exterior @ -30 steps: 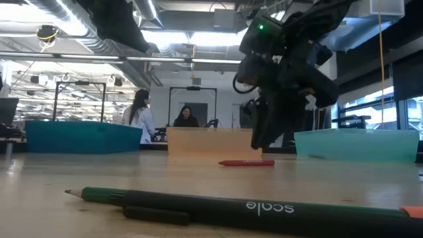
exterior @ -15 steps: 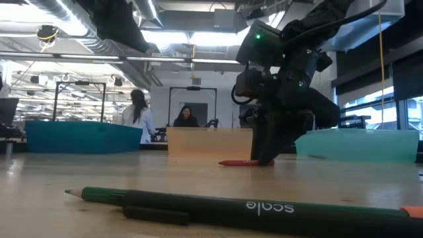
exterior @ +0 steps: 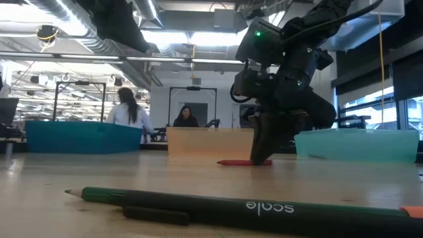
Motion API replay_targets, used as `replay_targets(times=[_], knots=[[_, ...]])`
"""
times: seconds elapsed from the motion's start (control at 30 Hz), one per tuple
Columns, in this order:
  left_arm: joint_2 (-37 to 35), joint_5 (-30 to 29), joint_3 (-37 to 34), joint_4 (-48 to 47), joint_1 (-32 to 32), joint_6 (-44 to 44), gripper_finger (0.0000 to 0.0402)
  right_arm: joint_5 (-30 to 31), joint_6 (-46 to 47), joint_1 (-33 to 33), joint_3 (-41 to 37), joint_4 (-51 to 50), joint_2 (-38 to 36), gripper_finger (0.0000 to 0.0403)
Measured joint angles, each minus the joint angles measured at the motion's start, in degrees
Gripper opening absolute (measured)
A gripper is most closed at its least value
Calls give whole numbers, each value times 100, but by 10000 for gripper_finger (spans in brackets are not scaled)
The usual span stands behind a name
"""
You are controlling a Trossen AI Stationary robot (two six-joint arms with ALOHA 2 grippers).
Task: Sort crayons/erasers/pens/pencils in bins
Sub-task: Put the red crayon into the blue bin
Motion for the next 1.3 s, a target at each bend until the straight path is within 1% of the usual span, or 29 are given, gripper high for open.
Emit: replay_targets(times=[0.2,0.33,0.5,0.67,0.9,0.97,1.03,1.3], knots=[[0,1,0,0,1,-2,80,1,220,0,-15,1,-40,29],[0,2,0,2,1,-7,80,1,479,-3,-47,-80,-277,30],[0,2,0,4,0,-11,80,25,911,-20,-43,-155,-809,29],[2,2,0,8,1,-13,80,318,1346,-25,-43,-488,-1453,32],[2,3,0,58,2,-11,80,1016,1999,-247,-37,-1495,-2584,32],[2,4,0,91,0,-10,80,1133,2156,-366,-37,-1844,-2891,33],[2,4,0,163,0,3,80,1241,2354,-515,-37,-2128,-3175,33],[2,6,0,404,0,8,80,2049,3402,-1277,-31,-3571,-4128,34]])
